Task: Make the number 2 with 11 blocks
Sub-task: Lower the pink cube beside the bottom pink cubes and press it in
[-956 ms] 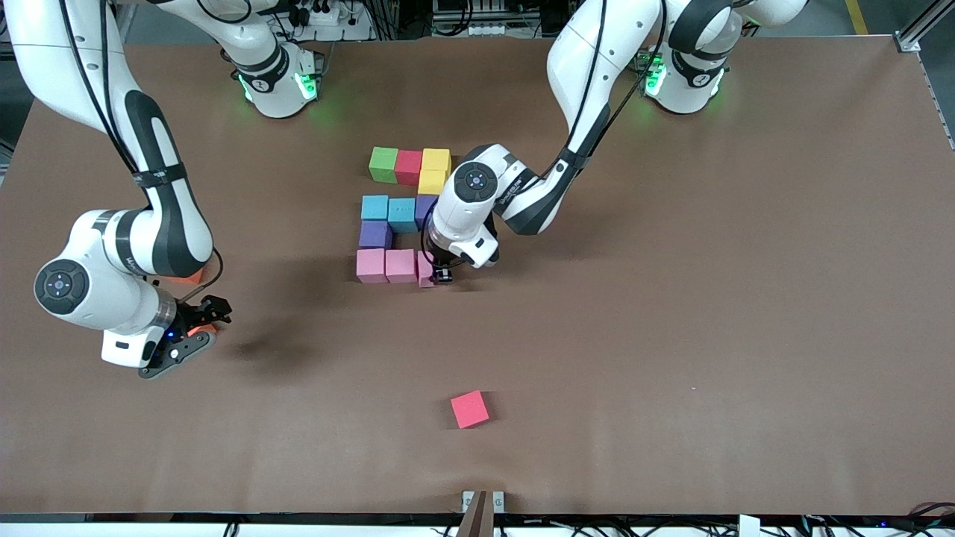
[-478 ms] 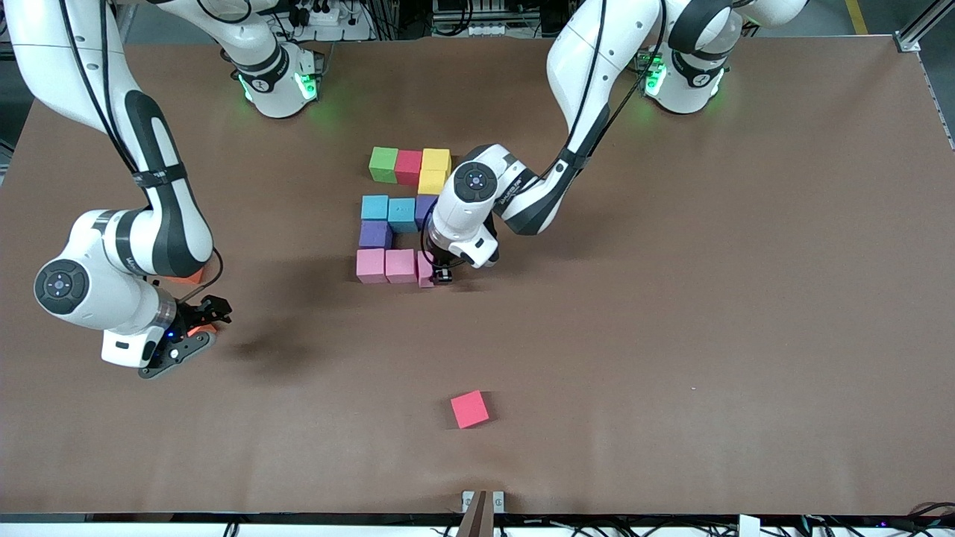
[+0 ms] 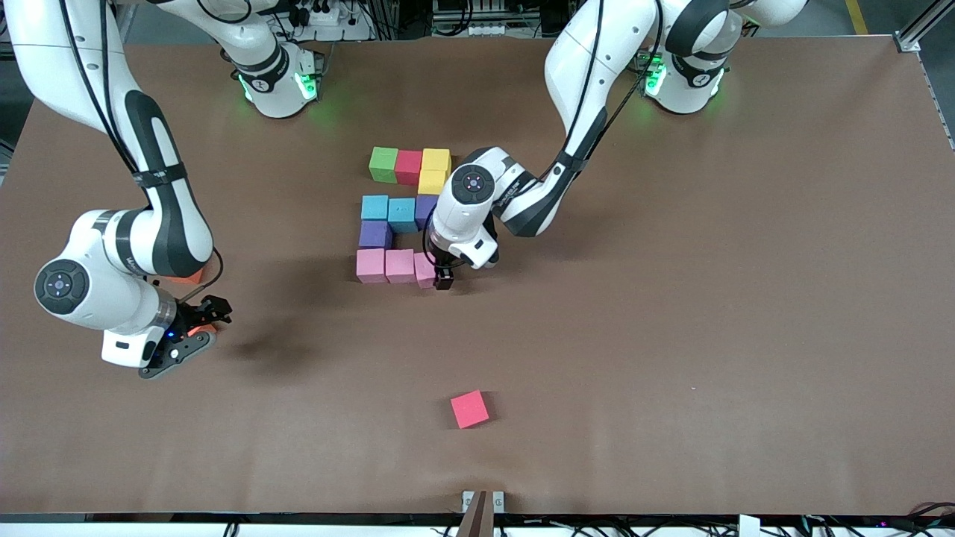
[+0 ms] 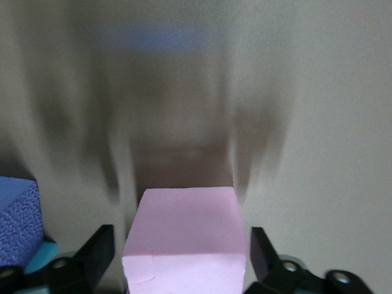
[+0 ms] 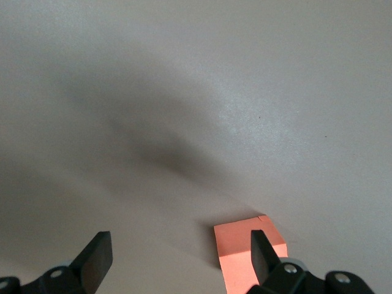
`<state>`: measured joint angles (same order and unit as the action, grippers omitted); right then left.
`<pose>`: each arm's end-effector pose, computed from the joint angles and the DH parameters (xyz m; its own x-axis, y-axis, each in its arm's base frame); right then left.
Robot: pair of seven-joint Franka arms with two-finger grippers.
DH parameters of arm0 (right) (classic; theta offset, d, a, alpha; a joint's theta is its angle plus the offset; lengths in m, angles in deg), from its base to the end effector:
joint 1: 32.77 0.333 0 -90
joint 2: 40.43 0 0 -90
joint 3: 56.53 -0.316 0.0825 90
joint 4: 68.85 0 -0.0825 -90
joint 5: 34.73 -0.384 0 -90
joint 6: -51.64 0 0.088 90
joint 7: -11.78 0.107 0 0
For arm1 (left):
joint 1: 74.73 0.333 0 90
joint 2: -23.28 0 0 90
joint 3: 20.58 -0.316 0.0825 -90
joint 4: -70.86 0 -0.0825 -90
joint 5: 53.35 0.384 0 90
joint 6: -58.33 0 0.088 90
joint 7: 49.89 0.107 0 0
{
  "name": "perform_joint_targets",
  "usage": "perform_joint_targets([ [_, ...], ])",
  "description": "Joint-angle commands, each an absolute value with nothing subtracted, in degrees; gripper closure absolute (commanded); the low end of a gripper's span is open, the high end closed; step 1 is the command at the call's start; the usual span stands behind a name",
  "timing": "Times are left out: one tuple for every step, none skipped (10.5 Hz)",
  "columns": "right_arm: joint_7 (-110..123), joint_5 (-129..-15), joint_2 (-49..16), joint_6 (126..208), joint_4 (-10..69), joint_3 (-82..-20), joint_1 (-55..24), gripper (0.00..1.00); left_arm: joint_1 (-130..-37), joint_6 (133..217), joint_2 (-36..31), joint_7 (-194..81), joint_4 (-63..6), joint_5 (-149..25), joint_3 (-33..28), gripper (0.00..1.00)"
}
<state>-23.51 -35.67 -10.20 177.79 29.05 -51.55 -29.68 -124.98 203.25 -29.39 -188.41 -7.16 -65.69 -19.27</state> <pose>0.6675 -0.0158 0.2834 0.8335 0.5508 -0.0443 0.5516 -0.8341 0.0063 0.4761 -0.5895 0.1890 -0.1115 0.9504 -0.2902 0.9925 0.1215 0.0166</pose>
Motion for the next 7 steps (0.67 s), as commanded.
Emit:
perform_joint_targets([
  [-23.8, -36.3, -10.4, 177.9, 29.0, -51.8, -30.0, 0.0, -125.5, 203.2, -30.2, -190.4, -5.6, -63.0, -19.7, 0.0],
  [-23.8, -36.3, -10.4, 177.9, 29.0, -51.8, -30.0, 0.0, -125.5, 203.2, -30.2, -190.3, -5.6, -62.0, -19.5, 0.0],
  [-23.8, -36.3, -10.4, 177.9, 29.0, -51.9, -30.0, 0.0, -125.5, 203.2, -30.2, -190.3, -5.5, -60.9, -19.3, 0.0],
  [-23.8, -36.3, -10.4, 177.9, 29.0, -51.9, -30.0, 0.0, -125.6, 203.2, -30.2, -190.1, -5.5, -60.0, -19.2, 0.0],
  [-23.8, -36.3, -10.4, 177.9, 29.0, -51.8, -30.0, 0.0, -125.6, 203.2, -30.2, -189.8, -5.5, -59.4, -19.1, 0.0],
  [-23.8, -36.4, -10.4, 177.9, 29.0, -51.8, -30.0, 0.0, -125.6, 203.2, -30.2, -189.3, -5.5, -58.5, -18.9, 0.0],
  [-23.8, -36.3, -10.4, 177.9, 29.0, -51.8, -30.0, 0.0, -125.5, 203.2, -30.2, -188.8, -5.5, -57.3, -18.2, 0.0],
])
